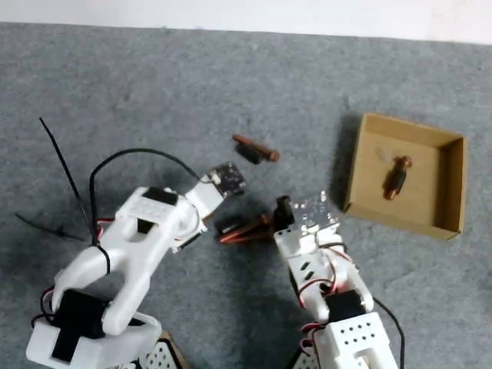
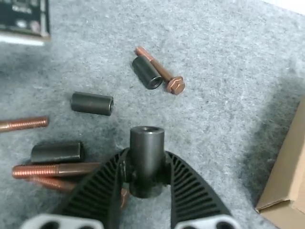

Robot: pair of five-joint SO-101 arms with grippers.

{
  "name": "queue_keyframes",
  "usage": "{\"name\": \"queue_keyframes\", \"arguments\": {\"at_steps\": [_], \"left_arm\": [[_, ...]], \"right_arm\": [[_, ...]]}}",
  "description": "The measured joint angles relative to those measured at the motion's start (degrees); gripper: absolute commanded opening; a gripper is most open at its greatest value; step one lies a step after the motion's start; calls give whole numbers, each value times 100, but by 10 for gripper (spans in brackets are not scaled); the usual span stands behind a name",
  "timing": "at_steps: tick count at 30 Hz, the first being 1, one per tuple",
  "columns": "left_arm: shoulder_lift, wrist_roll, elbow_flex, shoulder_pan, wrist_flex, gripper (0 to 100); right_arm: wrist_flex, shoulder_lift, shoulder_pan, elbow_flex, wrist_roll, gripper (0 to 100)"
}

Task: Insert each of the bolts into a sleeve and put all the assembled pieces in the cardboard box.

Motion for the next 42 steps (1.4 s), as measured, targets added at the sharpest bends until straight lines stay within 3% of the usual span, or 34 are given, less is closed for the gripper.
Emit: {"name": "queue_keyframes", "arguments": {"at_steps": [2, 7, 18, 20, 23, 26, 35, 38, 42], "left_arm": [[-9, -132, -26, 0, 88, 7], [-378, -1363, -105, -62, 1125, 7], [-2057, -1635, 1240, -97, 536, 10], [-2163, -1635, 1284, -105, 440, 47], [-2198, -1600, 1292, -220, 387, 192], [-2207, -1319, 1301, -431, 211, 326], [-2251, 299, 1327, -1152, -440, 326], [-2259, 1266, 1327, -1143, -457, 326], [-2259, 3095, 1327, -1046, -466, 326]], "right_arm": [[0, 0, 0, 0, 0, 4], [0, 0, 0, 0, 0, 4], [0, 0, 0, 0, 9, 4], [0, 0, 0, 0, 9, 4], [0, 0, 0, 0, 9, 4], [0, 0, 0, 0, 9, 4], [0, 0, 0, 0, 9, 4], [0, 0, 0, 0, 9, 4], [0, 0, 0, 0, 9, 4]]}}
